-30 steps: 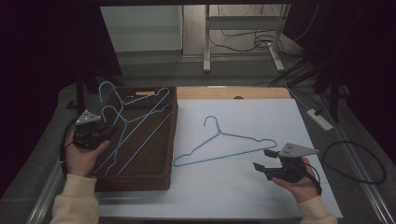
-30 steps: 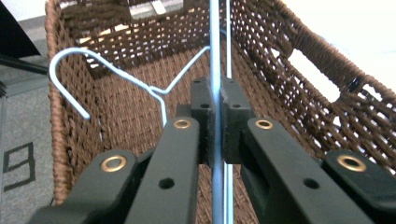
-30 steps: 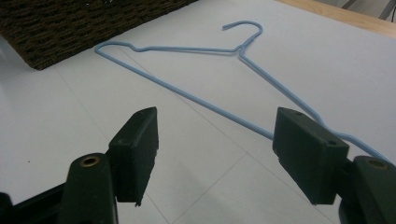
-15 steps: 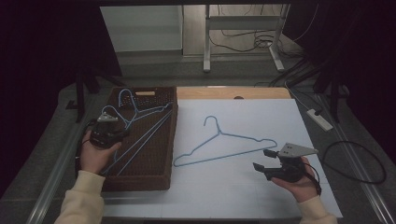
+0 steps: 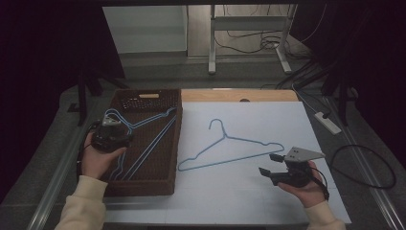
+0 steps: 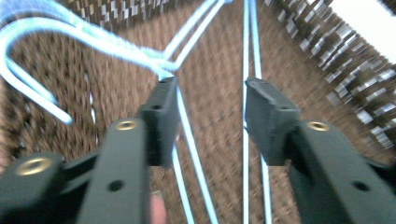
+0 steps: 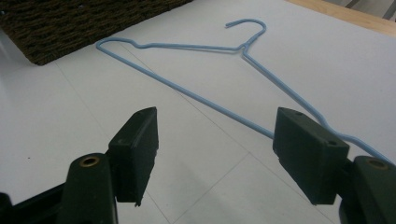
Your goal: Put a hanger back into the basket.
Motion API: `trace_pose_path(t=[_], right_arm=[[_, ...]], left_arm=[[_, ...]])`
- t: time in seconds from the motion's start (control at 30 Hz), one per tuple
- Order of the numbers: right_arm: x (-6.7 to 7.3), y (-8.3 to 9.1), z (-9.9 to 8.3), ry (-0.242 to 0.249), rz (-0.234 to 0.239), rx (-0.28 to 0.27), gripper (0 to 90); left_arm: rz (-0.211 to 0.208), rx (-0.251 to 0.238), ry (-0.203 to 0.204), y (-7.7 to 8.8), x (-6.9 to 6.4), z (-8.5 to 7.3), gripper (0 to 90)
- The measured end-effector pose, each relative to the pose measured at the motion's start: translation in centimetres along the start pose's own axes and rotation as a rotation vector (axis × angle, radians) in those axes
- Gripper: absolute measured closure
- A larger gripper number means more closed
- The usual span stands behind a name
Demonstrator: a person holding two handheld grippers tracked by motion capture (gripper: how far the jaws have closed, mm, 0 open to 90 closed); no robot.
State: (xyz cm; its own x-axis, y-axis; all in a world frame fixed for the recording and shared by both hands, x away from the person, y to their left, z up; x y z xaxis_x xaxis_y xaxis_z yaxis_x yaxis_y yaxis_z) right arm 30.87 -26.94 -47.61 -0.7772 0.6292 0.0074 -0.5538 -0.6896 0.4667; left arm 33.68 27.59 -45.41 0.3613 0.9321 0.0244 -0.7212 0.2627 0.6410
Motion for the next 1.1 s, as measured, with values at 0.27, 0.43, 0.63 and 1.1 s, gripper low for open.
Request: trace_pose_path(t=[0.27,0.43,0.63,1.1], right_arm=[[0.0,-0.1,0.0,0.003,-0.006,0.002,31.7],[0.1,-0.3,0.1,0.003,-0.008,0.002,31.1],[0.0,-0.6,0.2,0.002,-0.029,0.016,31.0],[0.2,-0.5,0.2,-0.012,-0.053,0.007,30.6]], left_arm=[[-0.169,-0.186,-0.002,3.2,-2.1,0.2,42.0],[-0.236,-0.225,0.006,4.2,-3.2,0.1,40.5],[-0.304,-0.245,-0.014,4.8,-5.4,-0.2,39.3],[-0.380,-0.244,-0.078,5.2,-9.2,-1.8,38.2]])
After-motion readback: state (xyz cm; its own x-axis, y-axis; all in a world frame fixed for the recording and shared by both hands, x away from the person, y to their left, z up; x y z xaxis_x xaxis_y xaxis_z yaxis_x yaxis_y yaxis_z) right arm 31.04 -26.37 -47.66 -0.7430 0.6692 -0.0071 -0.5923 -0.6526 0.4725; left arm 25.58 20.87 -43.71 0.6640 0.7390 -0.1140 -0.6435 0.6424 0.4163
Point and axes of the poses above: each handheld gripper's, and its own axes: y roughly backward along the jaws, z roughly out of its top, x roughly to its left, the point moved 2 cm from there along -y, roughly forward along the jaws, and after that the axes turned 6 degrees about -x, right-handed, at the moved point
